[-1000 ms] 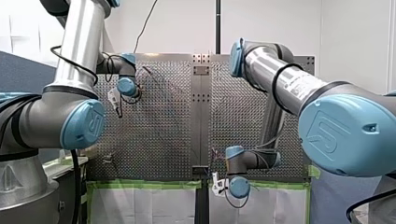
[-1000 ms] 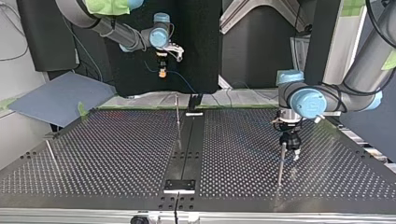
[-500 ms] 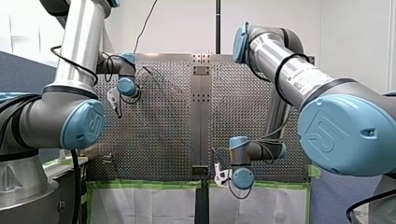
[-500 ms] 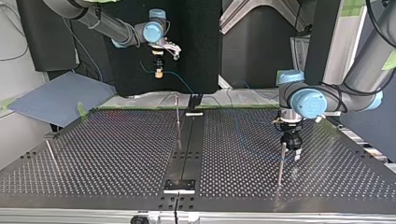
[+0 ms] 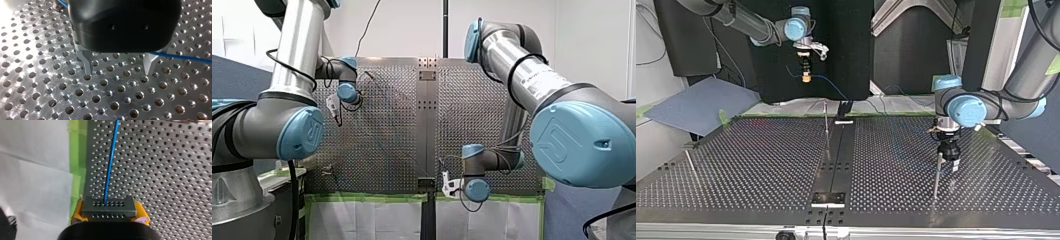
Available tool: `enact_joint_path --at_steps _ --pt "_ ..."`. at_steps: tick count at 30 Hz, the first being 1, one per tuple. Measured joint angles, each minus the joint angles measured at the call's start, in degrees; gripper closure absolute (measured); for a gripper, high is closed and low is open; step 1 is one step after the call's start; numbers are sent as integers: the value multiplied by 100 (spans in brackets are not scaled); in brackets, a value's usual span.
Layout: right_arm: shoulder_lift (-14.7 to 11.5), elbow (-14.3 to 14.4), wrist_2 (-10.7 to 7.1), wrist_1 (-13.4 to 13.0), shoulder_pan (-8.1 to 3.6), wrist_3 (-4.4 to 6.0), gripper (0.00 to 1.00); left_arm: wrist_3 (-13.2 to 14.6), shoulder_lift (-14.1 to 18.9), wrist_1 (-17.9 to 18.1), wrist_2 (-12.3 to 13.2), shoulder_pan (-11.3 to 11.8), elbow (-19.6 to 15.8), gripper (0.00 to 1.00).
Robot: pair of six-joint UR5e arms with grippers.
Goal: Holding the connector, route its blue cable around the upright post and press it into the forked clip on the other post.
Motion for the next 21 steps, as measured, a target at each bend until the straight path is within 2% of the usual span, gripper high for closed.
enact_joint_path --at_steps 4,10,21 --pt "-210 62 -160 -108 -85 102 100 0 -1 -1 -2 -1 -1 0" --pt "-484 98 -253 -122 -243 190 100 0 -1 0 -1 -5 -2 0" --pt "-543 192 -507 -268 -446 272 100 0 0 -12 -2 -11 0 0"
